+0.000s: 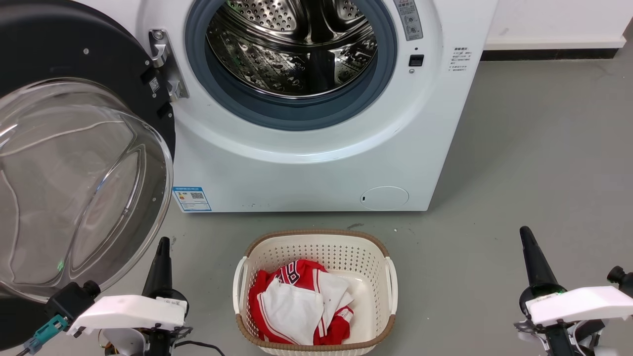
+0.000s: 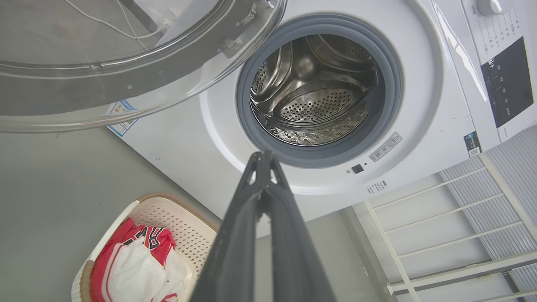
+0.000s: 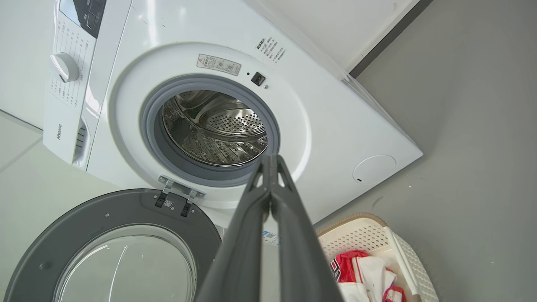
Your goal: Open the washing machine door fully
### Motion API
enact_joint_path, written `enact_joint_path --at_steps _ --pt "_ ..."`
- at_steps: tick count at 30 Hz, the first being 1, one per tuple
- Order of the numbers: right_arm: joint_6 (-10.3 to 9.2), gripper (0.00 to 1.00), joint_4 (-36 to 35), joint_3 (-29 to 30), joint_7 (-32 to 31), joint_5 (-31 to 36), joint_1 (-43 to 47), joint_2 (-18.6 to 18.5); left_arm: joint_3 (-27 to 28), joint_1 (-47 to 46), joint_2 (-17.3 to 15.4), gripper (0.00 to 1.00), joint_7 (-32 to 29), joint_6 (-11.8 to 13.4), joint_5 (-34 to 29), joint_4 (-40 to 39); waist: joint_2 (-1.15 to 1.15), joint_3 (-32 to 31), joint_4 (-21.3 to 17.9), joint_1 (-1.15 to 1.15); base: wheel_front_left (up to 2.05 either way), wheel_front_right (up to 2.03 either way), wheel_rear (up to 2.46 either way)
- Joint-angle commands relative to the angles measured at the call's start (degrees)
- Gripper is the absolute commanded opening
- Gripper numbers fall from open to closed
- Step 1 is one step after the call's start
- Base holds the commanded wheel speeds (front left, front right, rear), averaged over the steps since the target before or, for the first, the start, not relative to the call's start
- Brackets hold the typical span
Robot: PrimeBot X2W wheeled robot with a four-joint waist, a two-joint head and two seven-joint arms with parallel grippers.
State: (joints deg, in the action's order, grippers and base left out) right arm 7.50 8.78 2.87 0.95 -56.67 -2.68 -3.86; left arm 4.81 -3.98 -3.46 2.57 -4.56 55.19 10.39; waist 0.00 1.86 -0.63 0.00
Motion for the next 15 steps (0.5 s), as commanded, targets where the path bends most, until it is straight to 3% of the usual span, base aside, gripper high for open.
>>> enact_joint_path --at_steps 1,15 --pt "0.0 0.0 -0.3 0.1 -0.1 -1.5 -1.4 -0.4 0.3 -1.6 -0.1 0.0 -0.3 -0.6 1.3 -0.4 0.0 0.0 0.0 0.0 0.0 0.0 0.0" --pt "0.0 0.0 1.1 0.6 -1.6 -10.5 -2.0 -0.4 0.7 -1.7 0.0 0.0 -2.6 -1.1 10.4 0.7 0.0 -0.4 0.1 0.0 0.0 0.0 0.0"
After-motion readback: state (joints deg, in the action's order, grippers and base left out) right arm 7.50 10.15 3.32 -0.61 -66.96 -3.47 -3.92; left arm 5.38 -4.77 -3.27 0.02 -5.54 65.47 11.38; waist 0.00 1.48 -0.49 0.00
